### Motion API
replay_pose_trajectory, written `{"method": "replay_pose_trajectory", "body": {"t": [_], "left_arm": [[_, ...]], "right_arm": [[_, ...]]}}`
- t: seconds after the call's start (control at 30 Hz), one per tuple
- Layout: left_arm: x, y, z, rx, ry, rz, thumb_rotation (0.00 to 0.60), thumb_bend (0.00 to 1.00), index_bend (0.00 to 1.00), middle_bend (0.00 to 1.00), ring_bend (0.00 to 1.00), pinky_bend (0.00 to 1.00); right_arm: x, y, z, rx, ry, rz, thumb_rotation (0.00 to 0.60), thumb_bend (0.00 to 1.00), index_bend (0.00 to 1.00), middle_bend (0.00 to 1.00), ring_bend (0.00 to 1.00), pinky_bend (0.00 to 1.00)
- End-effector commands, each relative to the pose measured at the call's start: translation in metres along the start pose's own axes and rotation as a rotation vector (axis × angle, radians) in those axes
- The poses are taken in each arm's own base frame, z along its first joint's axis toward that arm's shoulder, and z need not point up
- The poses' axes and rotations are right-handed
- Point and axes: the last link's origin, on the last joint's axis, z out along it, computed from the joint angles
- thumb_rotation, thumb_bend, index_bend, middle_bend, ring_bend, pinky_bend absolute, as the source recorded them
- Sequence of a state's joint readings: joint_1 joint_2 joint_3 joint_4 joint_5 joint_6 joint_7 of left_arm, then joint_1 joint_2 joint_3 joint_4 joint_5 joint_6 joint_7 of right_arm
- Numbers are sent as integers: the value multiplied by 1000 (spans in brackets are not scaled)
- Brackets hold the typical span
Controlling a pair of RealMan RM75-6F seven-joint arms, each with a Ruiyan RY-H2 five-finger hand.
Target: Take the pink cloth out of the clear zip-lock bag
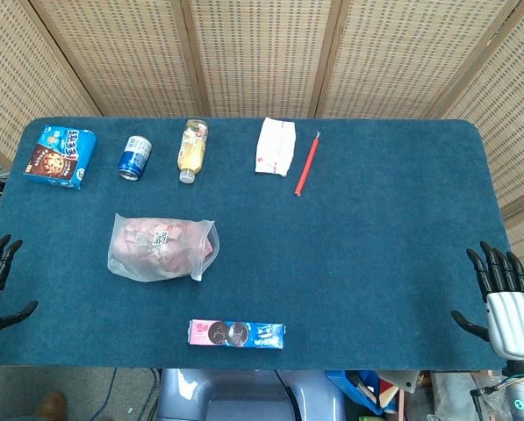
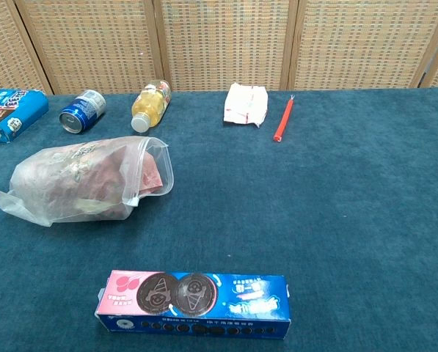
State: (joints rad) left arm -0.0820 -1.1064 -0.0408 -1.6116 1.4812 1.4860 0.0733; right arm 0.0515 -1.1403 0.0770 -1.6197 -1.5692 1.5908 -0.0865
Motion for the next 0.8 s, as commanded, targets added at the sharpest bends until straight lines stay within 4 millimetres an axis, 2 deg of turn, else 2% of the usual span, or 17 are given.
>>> {"method": "replay_pose_trajectory", "body": {"t": [0.03, 0.17, 0.3, 0.5, 0.63, 0.8], "left_arm": [[-1, 0, 0, 0, -4, 3, 600, 204, 0, 0, 0, 0], [-5, 0, 3, -2, -23, 2, 600, 204, 0, 0, 0, 0], [-11, 2, 17, -29, -52, -24, 600, 204, 0, 0, 0, 0], [-24, 16, 59, -107, -113, -72, 600, 197, 0, 0, 0, 0], [-45, 46, 101, -227, -183, -36, 600, 182, 0, 0, 0, 0], [-57, 59, 126, -241, -231, -15, 600, 181, 0, 0, 0, 0]], "right_arm": [[-1, 0, 1, 1, -3, -3, 600, 0, 0, 0, 0, 0], [-2, -1, 1, 2, -5, -7, 600, 0, 0, 0, 0, 0], [-2, -1, 1, -1, -3, -11, 600, 0, 0, 0, 0, 0], [-3, 1, 5, -15, -4, -12, 600, 0, 0, 0, 0, 0], [-8, 6, 10, -39, -19, -19, 600, 0, 0, 0, 0, 0], [-9, 9, 12, -55, -22, -22, 600, 0, 0, 0, 0, 0]]}}
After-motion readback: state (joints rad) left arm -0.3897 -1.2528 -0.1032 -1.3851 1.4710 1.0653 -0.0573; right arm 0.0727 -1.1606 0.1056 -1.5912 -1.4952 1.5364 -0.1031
